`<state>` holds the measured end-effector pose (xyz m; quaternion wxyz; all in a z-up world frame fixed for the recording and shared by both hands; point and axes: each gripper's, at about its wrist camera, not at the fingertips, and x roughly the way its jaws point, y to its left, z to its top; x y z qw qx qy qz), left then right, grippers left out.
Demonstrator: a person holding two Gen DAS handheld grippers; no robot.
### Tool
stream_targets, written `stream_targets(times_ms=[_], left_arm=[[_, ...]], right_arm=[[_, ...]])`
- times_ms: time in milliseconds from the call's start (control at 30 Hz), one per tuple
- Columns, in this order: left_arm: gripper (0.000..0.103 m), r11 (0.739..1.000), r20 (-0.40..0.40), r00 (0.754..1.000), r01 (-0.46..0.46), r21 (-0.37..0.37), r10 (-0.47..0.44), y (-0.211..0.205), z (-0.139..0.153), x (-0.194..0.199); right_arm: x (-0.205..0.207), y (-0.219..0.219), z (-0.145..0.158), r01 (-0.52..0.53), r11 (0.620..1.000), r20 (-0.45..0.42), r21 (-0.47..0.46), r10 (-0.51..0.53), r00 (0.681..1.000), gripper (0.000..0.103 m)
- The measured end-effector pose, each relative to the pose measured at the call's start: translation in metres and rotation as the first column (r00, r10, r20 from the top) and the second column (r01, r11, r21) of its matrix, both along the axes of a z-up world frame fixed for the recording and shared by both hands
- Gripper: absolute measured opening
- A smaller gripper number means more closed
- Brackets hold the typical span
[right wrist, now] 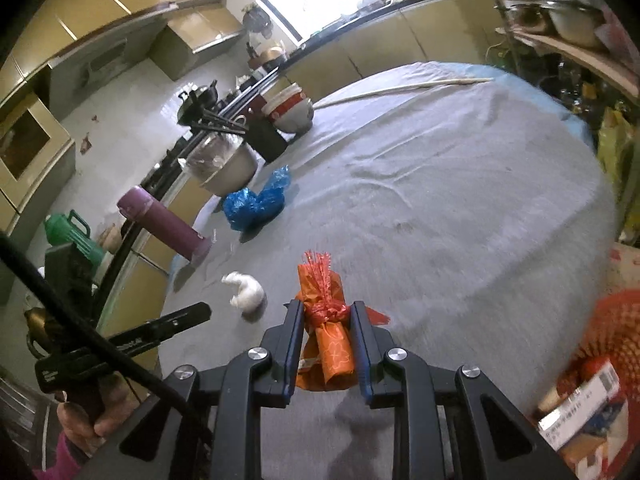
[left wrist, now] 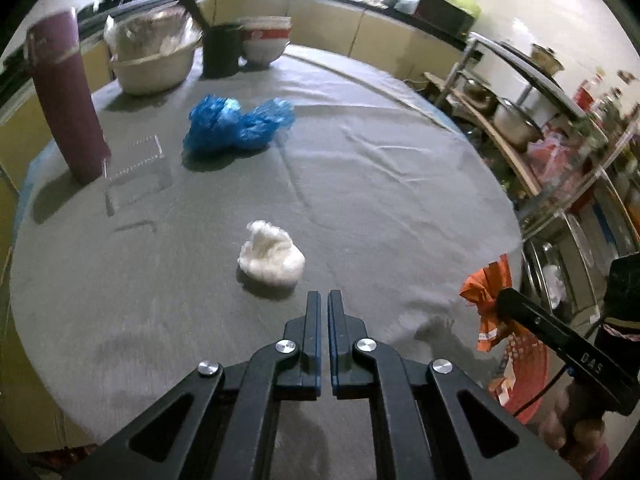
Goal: Collect trash
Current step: 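Grasp the orange wrapper with the right tool while the left tool grasps the white tissue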
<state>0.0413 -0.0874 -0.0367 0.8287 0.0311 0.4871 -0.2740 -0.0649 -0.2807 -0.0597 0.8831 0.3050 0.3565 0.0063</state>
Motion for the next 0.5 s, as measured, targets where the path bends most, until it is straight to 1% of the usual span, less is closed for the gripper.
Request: stream_targets(times_ms=[67, 100, 133, 200, 267, 300, 333, 367, 400, 467, 500], left_arm=[[0.003, 0.999, 0.054, 0.999, 0.002, 0.032, -0.004, 0.0, 0.005, -0.01], [0.003, 0.999, 0.06, 0.998, 0.002, 0.035, -0.004, 0.002, 0.005, -0.012], [0.003, 1.0, 0.051, 0.999, -0.004, 0.031, 0.002, 0.005, 0.005, -0.01], [0.005, 0.998, 0.011, 0.999, -0.05, 0.031, 0.05, 0.014, 0.0, 0.0], [0.026, 0.995, -0.028, 0.995, -0.095, 0.03, 0.096, 0.021, -0.006, 0.014], [0.058, 0.994, -0.039, 0.993, -0.107, 0.034, 0.108, 0.022, -0.01, 0.019], [0.072, 0.989, -0.047, 0.989, -0.135, 0.051, 0.138, 0.023, -0.014, 0.024], [0.072, 0.985, -0.044, 0.985, -0.165, 0.052, 0.167, 0.024, -0.016, 0.028], [0.072, 0.984, -0.048, 0.984, -0.172, 0.039, 0.174, 0.023, -0.018, 0.032], [0.073, 0.987, -0.064, 0.985, -0.156, 0.032, 0.157, 0.016, -0.024, 0.038], [0.073, 0.989, -0.074, 0.987, -0.141, 0.048, 0.145, 0.009, -0.03, 0.043]], right_arm=[[-0.011, -0.003, 0.002, 0.011, 1.0, -0.003, -0.009, -0.011, 1.0, 0.025], [-0.017, -0.003, 0.003, 0.012, 1.0, -0.003, -0.015, -0.012, 1.0, 0.025], [-0.021, -0.004, 0.003, 0.012, 1.0, -0.002, -0.018, -0.012, 1.0, 0.025], [-0.028, -0.006, 0.004, 0.019, 1.0, 0.0, -0.02, -0.019, 1.0, 0.025], [-0.033, -0.008, 0.001, 0.025, 1.0, -0.001, -0.005, -0.025, 1.0, 0.025], [-0.033, -0.008, -0.001, 0.027, 1.0, -0.005, 0.003, -0.027, 1.0, 0.025], [-0.034, -0.008, -0.004, 0.026, 1.0, -0.008, 0.01, -0.026, 1.0, 0.025], [-0.034, -0.007, -0.006, 0.023, 1.0, -0.011, 0.015, -0.023, 1.0, 0.025], [-0.034, -0.005, -0.008, 0.02, 1.0, -0.014, 0.016, -0.019, 1.0, 0.025], [-0.032, -0.002, -0.012, 0.013, 1.0, -0.023, 0.013, -0.013, 1.0, 0.025], [-0.031, -0.001, -0.015, 0.01, 1.0, -0.027, 0.015, -0.01, 1.0, 0.025]])
